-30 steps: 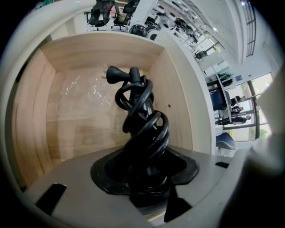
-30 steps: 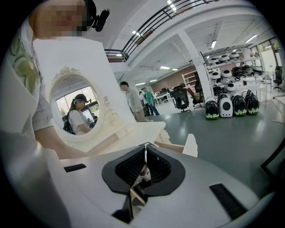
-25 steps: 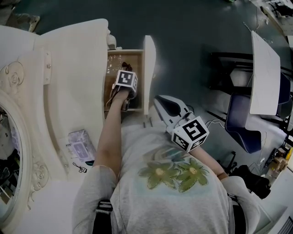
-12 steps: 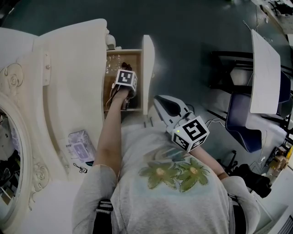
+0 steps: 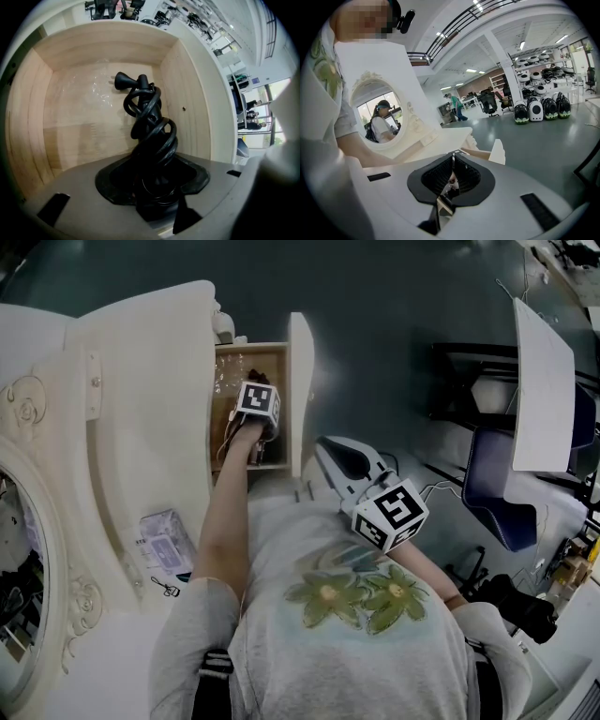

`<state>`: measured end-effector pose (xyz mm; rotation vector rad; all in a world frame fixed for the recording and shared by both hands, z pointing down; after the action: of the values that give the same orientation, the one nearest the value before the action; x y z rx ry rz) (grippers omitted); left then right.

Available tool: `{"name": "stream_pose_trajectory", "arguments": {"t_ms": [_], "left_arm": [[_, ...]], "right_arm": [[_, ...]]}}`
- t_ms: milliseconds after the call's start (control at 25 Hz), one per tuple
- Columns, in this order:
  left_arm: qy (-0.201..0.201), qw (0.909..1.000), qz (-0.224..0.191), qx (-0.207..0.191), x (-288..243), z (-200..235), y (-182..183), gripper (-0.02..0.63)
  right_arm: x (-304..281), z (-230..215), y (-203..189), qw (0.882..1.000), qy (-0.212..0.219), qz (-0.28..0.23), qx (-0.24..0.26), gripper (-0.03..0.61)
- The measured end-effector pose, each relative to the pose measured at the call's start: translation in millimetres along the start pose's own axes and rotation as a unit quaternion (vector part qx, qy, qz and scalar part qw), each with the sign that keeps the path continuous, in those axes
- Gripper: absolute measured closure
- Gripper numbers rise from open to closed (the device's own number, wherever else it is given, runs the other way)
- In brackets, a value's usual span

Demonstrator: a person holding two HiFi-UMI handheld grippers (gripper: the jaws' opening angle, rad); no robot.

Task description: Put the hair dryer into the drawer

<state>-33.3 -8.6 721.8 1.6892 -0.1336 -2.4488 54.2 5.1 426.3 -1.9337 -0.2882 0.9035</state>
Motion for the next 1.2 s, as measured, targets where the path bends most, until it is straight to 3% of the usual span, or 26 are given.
{"name": "stream_pose_trajectory", "arguments": {"t_ms": [440, 1000, 1200], "left_arm": [[0.025, 0.9993, 0.023, 0.014, -6.5, 1.9, -3.2, 0.404], [0.035, 0.9991, 0.021, 0.016, -4.7, -0.3, -1.0, 0.403], [0.033, 0.9993, 0.014, 0.000, -5.2, -3.3, 1.2, 0.403]], "right_arm": [[-1.2, -1.6, -0.7, 1.000, 0.004, 0.002, -0.005, 0.554], [4.2, -1.5, -4.8, 1.000, 0.007, 0.006, -0.006, 0.554], [4.7, 0.9, -6.5, 1.000, 0.012, 0.008, -0.005, 0.554]]}}
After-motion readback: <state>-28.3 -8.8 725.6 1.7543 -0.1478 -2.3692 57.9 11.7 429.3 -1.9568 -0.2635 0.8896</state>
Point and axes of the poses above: the fingertips, and each gripper's own axes: x backward along the fingers, z to its left, y out of its top, the point moved 1 cm from there along x, backward along the fingers, and after that the axes turned 7 degrees about x, right-handed, at the moved point
